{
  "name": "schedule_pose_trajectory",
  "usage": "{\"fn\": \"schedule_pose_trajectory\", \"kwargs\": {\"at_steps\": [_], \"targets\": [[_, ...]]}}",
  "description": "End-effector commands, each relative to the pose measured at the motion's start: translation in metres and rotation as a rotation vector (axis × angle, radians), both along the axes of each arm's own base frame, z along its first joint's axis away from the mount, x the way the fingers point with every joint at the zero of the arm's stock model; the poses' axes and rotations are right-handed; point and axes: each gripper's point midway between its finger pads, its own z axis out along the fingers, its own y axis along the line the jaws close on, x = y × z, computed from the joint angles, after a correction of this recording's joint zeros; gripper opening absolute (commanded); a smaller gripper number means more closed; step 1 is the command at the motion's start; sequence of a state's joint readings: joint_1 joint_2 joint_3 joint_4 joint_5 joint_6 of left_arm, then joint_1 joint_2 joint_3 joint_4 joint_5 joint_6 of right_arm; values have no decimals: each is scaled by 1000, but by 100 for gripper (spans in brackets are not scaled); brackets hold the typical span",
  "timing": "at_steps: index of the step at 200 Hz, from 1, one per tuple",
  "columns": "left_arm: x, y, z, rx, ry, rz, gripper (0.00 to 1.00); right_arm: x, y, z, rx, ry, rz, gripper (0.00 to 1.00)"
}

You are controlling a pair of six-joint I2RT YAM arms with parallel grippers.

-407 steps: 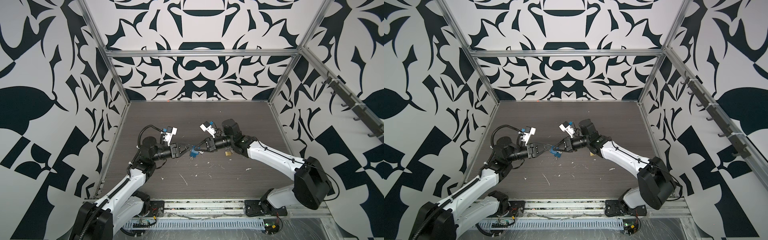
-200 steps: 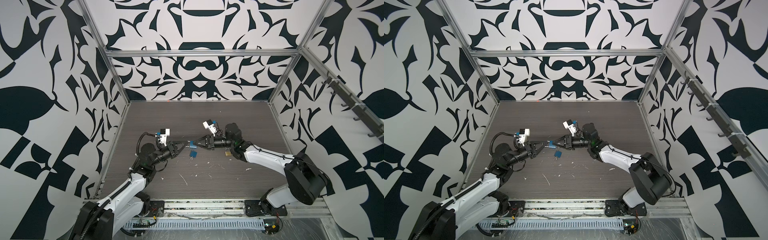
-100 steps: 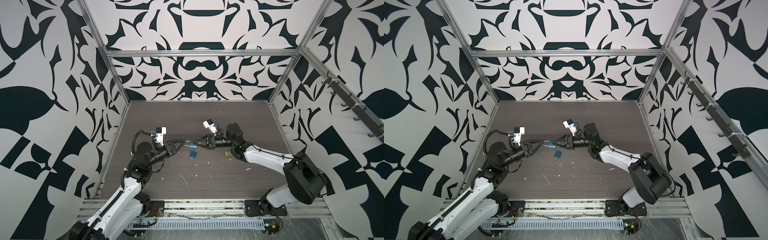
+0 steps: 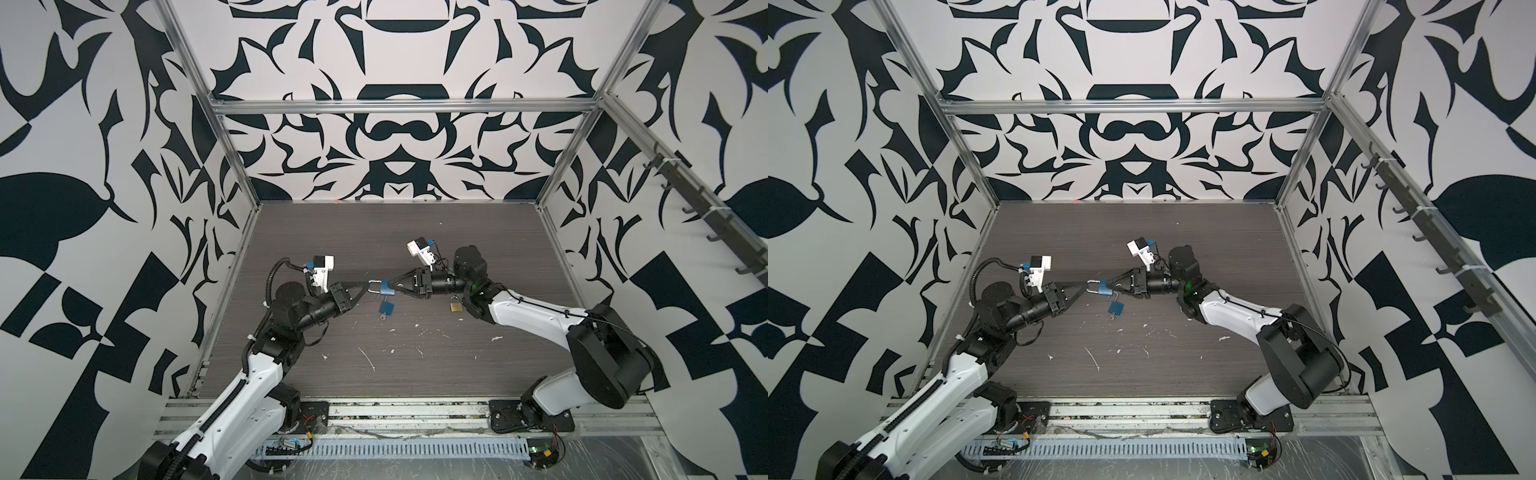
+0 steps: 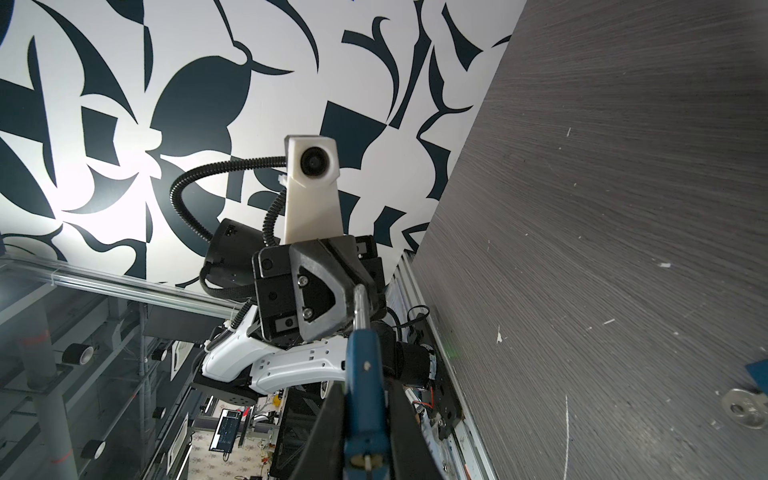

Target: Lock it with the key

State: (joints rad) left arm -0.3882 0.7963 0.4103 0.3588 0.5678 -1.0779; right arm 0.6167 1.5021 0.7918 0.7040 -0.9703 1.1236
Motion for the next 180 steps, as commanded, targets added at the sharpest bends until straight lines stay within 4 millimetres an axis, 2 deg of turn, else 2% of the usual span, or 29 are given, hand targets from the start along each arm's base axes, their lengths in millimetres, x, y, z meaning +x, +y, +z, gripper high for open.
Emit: {"fn": "schedule_pose_trajectory", "kwargs": {"at_steps": [1,72,180], "targets": [[-1,-3,24,-22,-72,-26,2,0,0,24,47,-68,7,0],[0,-11,32,-59,-88,-71,0,6,3,28,56,-83,-11,0],[-8,-18,35,-100,-91,-132,0,8,32,36,70,-121,19,0]]}}
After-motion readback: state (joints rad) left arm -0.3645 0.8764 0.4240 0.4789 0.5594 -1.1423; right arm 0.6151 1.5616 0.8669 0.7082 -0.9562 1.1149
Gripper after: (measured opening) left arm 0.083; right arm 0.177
